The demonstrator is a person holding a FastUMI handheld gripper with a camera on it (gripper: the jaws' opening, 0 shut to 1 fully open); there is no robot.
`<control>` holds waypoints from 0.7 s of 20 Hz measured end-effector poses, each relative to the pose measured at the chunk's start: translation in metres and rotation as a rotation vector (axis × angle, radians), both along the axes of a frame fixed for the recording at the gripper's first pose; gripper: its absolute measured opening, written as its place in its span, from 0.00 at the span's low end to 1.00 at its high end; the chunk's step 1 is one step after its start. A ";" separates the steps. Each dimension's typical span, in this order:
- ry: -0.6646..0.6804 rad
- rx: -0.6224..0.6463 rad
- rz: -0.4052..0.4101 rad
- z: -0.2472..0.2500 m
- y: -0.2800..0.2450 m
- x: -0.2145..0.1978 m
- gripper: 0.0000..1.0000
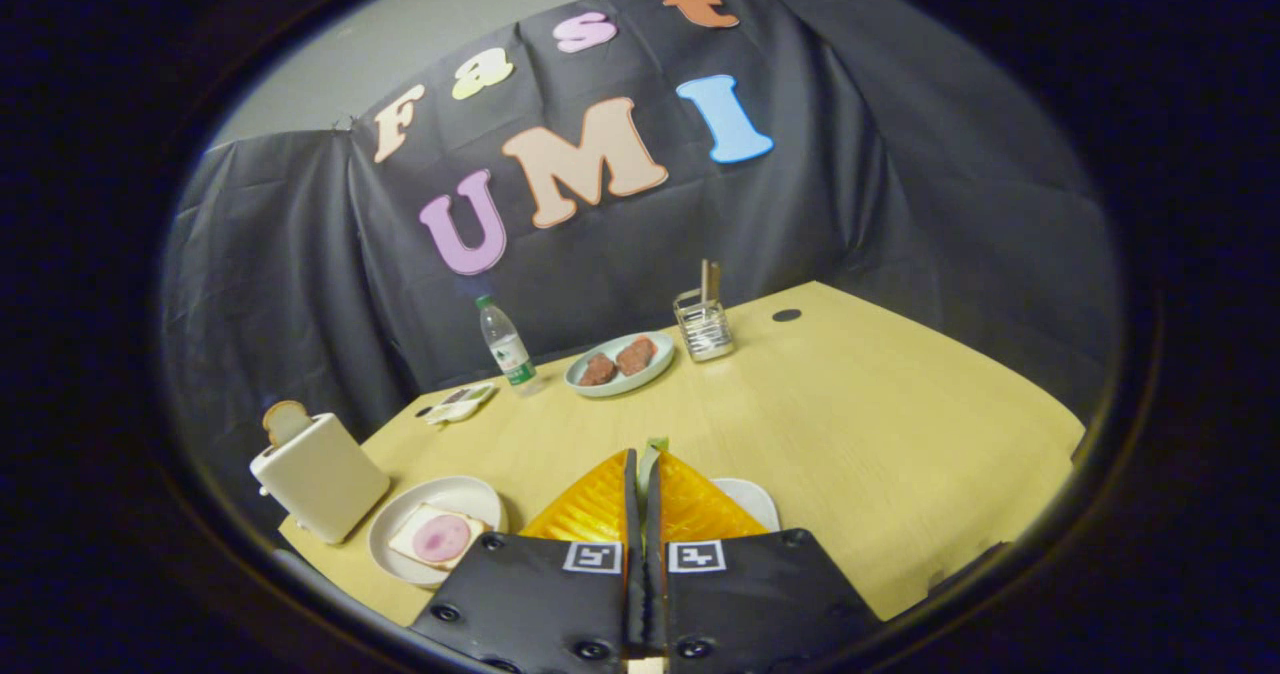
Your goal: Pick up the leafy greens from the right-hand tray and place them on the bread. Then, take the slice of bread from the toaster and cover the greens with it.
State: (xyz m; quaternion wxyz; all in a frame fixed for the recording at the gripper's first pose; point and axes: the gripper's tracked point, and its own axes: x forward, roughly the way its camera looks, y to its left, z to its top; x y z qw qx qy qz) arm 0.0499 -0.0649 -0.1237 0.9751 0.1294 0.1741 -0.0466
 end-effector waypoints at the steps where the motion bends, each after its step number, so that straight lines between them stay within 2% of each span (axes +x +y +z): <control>1: -0.007 -0.003 0.013 0.003 0.008 0.000 0.03; 5: -0.044 0.000 0.086 0.022 0.054 0.005 0.03; 8: -0.060 0.006 0.173 0.031 0.103 0.009 0.03; 14: -0.009 0.040 0.324 0.019 0.195 0.018 0.03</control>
